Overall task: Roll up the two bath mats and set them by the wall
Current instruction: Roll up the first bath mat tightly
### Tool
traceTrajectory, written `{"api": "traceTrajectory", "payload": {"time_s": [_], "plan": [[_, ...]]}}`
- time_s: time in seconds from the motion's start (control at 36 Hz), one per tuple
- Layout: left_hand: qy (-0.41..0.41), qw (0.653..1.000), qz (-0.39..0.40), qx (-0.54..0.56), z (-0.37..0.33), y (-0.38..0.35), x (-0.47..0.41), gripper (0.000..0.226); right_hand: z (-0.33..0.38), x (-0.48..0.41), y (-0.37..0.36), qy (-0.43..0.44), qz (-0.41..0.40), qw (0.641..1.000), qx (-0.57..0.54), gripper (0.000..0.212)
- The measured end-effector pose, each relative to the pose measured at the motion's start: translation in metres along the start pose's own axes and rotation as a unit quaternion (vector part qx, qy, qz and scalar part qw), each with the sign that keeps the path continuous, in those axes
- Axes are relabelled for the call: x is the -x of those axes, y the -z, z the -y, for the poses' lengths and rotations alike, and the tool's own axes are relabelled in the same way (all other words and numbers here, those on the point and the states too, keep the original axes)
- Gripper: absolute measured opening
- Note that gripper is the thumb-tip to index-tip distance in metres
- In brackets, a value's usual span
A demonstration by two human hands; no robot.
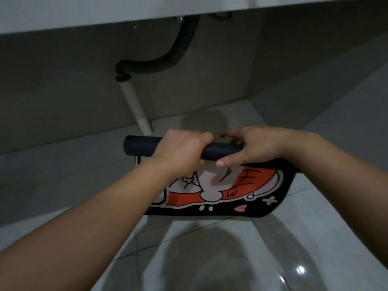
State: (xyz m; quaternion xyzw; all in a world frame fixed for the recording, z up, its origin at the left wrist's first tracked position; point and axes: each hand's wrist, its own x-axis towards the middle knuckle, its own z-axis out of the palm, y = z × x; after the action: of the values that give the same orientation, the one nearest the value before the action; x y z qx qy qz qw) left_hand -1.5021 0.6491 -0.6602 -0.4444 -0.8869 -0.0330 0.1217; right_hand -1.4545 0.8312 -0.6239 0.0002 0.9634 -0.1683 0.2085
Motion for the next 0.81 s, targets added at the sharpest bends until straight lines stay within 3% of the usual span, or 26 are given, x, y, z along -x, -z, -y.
{"api": "traceTrajectory", "payload": {"time_s": [0.17, 0.25, 0.33, 0.39, 0.44, 0.47, 0.53, 0.56, 0.61, 0.72, 0.81], "plan": [[0.006, 1.000, -0.014, -0.001, 0.000, -0.004, 0.000, 0.032, 0.003, -0.003, -0.004, 0.026, 0.008, 1.000, 0.008, 0.049], [0.051, 0.995, 0.076, 0.049, 0.007, 0.002, -0.007, 0.064, 0.003, -0.006, -0.013, 0.075, -0.094, 0.984, 0.134, 0.039], [0.090, 0.974, 0.175, 0.115, 0.015, 0.010, -0.013, 0.103, -0.005, -0.010, -0.024, 0.166, -0.211, 0.930, 0.250, 0.034], [0.115, 0.950, 0.227, 0.179, 0.020, 0.010, -0.012, 0.114, -0.008, -0.012, -0.028, 0.213, -0.262, 0.901, 0.274, 0.034], [0.131, 0.931, 0.268, 0.208, 0.022, 0.007, -0.010, 0.110, -0.010, -0.012, -0.032, 0.242, -0.305, 0.872, 0.296, 0.032], [0.131, 0.927, 0.274, 0.217, 0.023, 0.006, -0.009, 0.097, -0.010, -0.012, -0.033, 0.245, -0.328, 0.861, 0.301, 0.031], [0.118, 0.927, 0.268, 0.234, 0.023, 0.004, -0.009, 0.049, -0.008, -0.011, -0.034, 0.243, -0.349, 0.851, 0.307, 0.030], [0.110, 0.930, 0.260, 0.234, 0.022, 0.003, -0.009, 0.034, -0.008, -0.011, -0.034, 0.243, -0.344, 0.853, 0.307, 0.031], [0.094, 0.950, 0.228, 0.192, 0.018, 0.001, -0.007, 0.024, -0.004, -0.010, -0.030, 0.224, -0.282, 0.886, 0.293, 0.039], [0.022, 0.995, 0.096, 0.015, 0.014, -0.008, 0.002, 0.020, -0.005, -0.008, -0.012, 0.080, -0.071, 0.981, 0.161, 0.092], [-0.008, 0.999, 0.033, -0.004, 0.009, -0.015, 0.007, 0.022, -0.008, -0.006, -0.004, 0.005, 0.021, 0.997, 0.069, 0.110]]}}
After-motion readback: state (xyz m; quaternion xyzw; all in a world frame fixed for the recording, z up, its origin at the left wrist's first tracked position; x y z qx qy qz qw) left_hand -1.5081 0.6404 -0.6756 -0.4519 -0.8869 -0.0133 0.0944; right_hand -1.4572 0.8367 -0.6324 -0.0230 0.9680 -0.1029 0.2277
